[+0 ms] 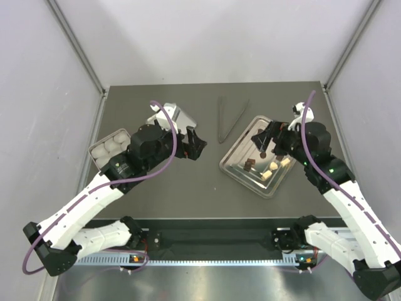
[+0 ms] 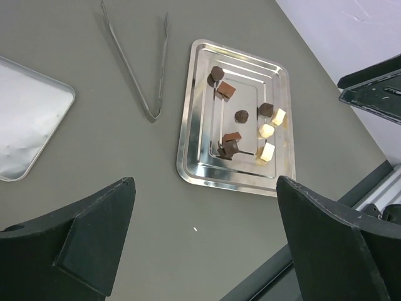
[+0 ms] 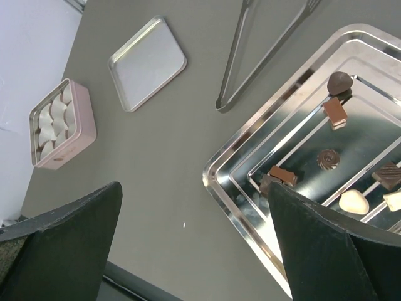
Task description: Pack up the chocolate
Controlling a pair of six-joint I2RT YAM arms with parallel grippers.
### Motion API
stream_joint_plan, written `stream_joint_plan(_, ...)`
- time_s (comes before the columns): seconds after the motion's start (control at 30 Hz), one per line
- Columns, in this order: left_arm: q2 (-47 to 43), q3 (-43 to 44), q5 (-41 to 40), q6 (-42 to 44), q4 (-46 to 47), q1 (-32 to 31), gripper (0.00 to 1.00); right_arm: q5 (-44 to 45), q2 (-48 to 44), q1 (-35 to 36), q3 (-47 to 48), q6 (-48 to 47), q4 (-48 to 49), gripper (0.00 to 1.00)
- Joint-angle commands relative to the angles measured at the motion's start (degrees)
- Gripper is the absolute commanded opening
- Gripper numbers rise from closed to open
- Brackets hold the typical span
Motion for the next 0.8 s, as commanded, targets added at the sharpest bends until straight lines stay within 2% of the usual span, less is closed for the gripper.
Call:
stream_joint_plan(0.0,0.97,0.89,-1.60,0.66,0.97,0.08,0.99,1.35,-1.45,0.59,3.44,-0.43,1.15,1.00)
stream_joint_plan(0.2,4.31,2.21,-5.29,0.92,0.62,0.08,1.00,2.49,-2.50,0.59,2.83,-1.49,1.14,1.00)
stream_joint_plan(0.3,8.17,3.61,-10.20,2.68,1.15,0.17,0.99,3.37,-3.73,0.59,2.04,-2.28,1.67,1.00)
stream_joint_plan(0.43,16.85,6.95,-15.92,6.19,2.64,0.26,1.00,3.64,-5.92,0.59,0.37,-3.24,2.81,1.00)
stream_joint_plan(0.6,29.59,14.68,-15.14,9.62,4.49,0.26,0.99,-1.28,-7.33,0.68,-0.60,-7.11,3.87,1.00)
stream_joint_plan(0.77,40.33,21.89,-15.93,10.59,5.80,1.13,0.97,-1.73,-8.74,0.59,-1.04,-7.03,4.13,1.00)
